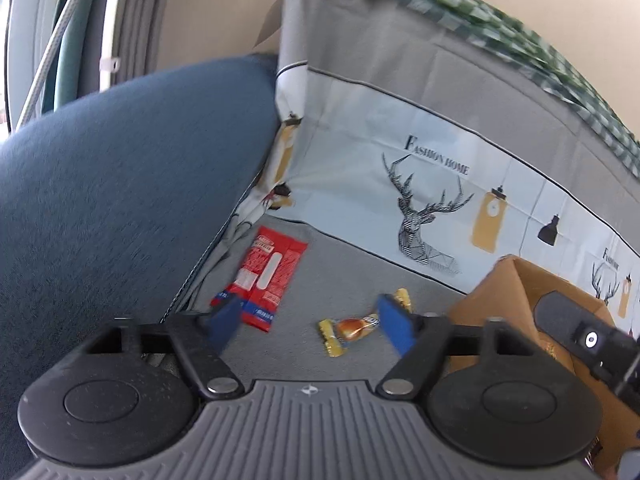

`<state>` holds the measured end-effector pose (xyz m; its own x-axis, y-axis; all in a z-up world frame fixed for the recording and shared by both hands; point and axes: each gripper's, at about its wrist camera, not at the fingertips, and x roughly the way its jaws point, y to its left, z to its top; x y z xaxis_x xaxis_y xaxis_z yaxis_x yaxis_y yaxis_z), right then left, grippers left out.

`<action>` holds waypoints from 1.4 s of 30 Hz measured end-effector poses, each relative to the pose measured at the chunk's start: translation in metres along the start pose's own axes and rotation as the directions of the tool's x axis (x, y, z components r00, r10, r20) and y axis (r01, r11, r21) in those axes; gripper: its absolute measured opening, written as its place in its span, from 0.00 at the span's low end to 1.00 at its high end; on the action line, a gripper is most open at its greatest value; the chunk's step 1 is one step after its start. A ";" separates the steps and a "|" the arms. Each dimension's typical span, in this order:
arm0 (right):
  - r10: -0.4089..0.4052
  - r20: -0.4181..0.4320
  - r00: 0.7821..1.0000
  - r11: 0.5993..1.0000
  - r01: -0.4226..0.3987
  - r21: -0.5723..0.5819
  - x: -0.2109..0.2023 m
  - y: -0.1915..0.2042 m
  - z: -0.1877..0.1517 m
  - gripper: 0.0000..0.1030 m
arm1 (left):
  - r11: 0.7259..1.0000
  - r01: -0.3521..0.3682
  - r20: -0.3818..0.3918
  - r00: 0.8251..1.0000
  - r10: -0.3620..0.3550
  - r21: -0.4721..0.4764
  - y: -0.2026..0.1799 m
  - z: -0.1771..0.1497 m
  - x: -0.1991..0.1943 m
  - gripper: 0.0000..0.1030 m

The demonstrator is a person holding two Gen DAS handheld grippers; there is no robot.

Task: Organize snacks
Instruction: 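Move both open tools back down to the red packet and yellow bar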

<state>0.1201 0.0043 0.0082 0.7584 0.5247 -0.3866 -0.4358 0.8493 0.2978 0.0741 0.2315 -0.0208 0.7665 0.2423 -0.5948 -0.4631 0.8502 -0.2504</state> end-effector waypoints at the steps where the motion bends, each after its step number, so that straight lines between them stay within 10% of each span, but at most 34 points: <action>1: 0.004 -0.007 1.000 1.000 -0.004 0.001 0.004 0.004 -0.002 0.94 | 1.000 -0.013 0.005 1.000 0.013 0.001 0.003 0.000 0.002 0.51; 5: 0.006 -0.047 0.999 1.000 -0.005 0.013 0.019 0.015 -0.012 0.87 | 0.998 -0.062 0.004 0.998 0.062 -0.007 0.012 0.002 0.011 0.17; 10: 0.013 -0.101 0.995 0.998 -0.006 0.064 0.045 0.019 -0.027 0.29 | 0.996 -0.093 -0.006 0.996 0.092 -0.005 0.018 0.006 0.026 0.17; 15: 0.012 -0.149 0.989 0.994 0.005 0.111 0.072 0.025 -0.039 0.33 | 0.996 -0.091 -0.032 0.995 0.090 -0.020 0.027 0.009 0.046 0.17; 18: -0.029 -0.170 0.985 0.990 0.052 0.132 0.091 0.024 -0.043 0.55 | 0.996 -0.081 -0.061 0.995 0.078 -0.047 0.032 0.008 0.060 0.19; 32: -0.108 -0.286 0.952 0.979 0.152 0.138 0.175 0.012 -0.057 0.65 | 0.992 -0.124 -0.120 0.985 0.127 0.034 0.016 0.011 0.137 0.68; 42: -0.137 -0.323 0.936 0.981 0.173 0.085 0.185 0.004 -0.063 0.09 | 0.973 -0.186 -0.159 0.965 0.207 0.139 0.005 0.004 0.167 0.67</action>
<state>0.2281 0.1086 -0.1171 0.6134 0.3936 -0.6847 -0.2553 0.9193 0.2997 0.2017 0.2780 -0.1177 0.5731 0.3355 -0.7477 -0.5310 0.8469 -0.0270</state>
